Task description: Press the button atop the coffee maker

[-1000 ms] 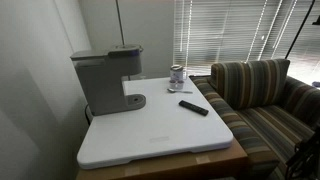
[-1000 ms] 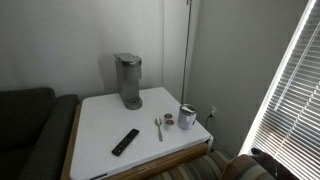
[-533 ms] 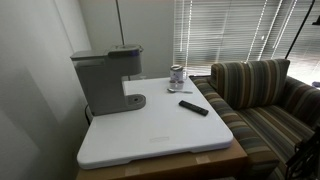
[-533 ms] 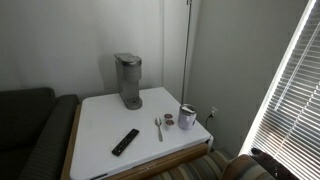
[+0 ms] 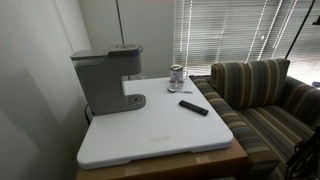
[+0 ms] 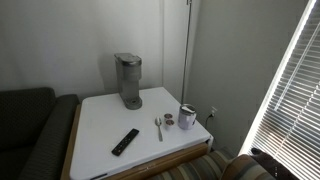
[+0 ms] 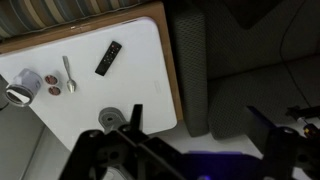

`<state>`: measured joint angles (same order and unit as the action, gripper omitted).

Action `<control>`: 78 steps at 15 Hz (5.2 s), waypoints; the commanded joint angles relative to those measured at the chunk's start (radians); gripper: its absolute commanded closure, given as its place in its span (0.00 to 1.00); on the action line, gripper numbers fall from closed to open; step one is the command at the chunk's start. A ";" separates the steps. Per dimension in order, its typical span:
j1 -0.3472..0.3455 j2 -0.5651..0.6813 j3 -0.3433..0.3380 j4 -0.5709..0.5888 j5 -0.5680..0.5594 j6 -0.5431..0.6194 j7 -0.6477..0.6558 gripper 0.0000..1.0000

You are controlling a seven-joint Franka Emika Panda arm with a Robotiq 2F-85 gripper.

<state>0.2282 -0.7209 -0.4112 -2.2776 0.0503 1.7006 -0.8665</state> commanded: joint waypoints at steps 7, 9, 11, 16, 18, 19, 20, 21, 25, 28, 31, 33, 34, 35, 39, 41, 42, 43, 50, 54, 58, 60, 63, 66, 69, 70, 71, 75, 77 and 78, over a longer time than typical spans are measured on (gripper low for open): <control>-0.086 0.083 0.084 0.043 0.038 0.050 -0.032 0.00; -0.061 0.154 0.102 0.094 0.045 0.098 -0.046 0.00; -0.045 0.228 0.128 0.146 0.048 0.141 -0.058 0.00; -0.035 0.435 0.218 0.286 0.041 0.229 -0.143 0.00; -0.069 0.382 0.254 0.235 0.040 0.225 -0.103 0.00; -0.071 0.412 0.261 0.255 0.039 0.226 -0.109 0.00; -0.072 0.430 0.264 0.268 0.039 0.226 -0.113 0.00; -0.074 0.436 0.264 0.274 0.038 0.226 -0.115 0.00; -0.086 0.462 0.279 0.290 0.040 0.291 -0.119 0.00; -0.079 0.533 0.300 0.337 0.045 0.391 -0.135 0.00; -0.076 0.613 0.335 0.383 0.044 0.515 -0.126 0.00; -0.078 0.675 0.359 0.425 0.041 0.561 -0.132 0.00; -0.082 0.711 0.371 0.457 0.032 0.559 -0.133 0.00; -0.088 0.751 0.381 0.494 0.027 0.546 -0.135 0.00; -0.111 0.882 0.418 0.638 0.015 0.475 -0.148 0.00; -0.126 0.931 0.437 0.704 0.009 0.383 -0.166 0.00; -0.137 0.938 0.445 0.719 0.020 0.351 -0.178 0.00; -0.131 0.898 0.452 0.647 0.006 0.428 -0.127 0.00; -0.145 0.972 0.469 0.750 0.009 0.338 -0.145 0.00; -0.149 1.071 0.486 0.864 0.002 0.299 -0.169 0.00; -0.138 1.197 0.503 1.022 -0.034 0.259 -0.169 0.00; -0.127 1.273 0.514 1.131 -0.069 0.197 -0.174 0.00; -0.104 1.377 0.529 1.290 -0.119 0.095 -0.179 0.00; -0.085 1.470 0.539 1.433 -0.138 0.012 -0.197 0.26; -0.080 1.545 0.549 1.550 -0.121 -0.049 -0.227 0.48; -0.079 1.566 0.551 1.584 -0.118 -0.069 -0.236 0.55; -0.078 1.585 0.552 1.613 -0.117 -0.091 -0.249 0.62; -0.072 1.570 0.541 1.578 -0.121 -0.072 -0.227 0.63; -0.071 1.582 0.542 1.594 -0.121 -0.078 -0.228 0.67; -0.071 1.583 0.542 1.598 -0.121 -0.081 -0.228 0.67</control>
<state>0.1574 0.8621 0.1309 -0.6790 -0.0703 1.6197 -1.0946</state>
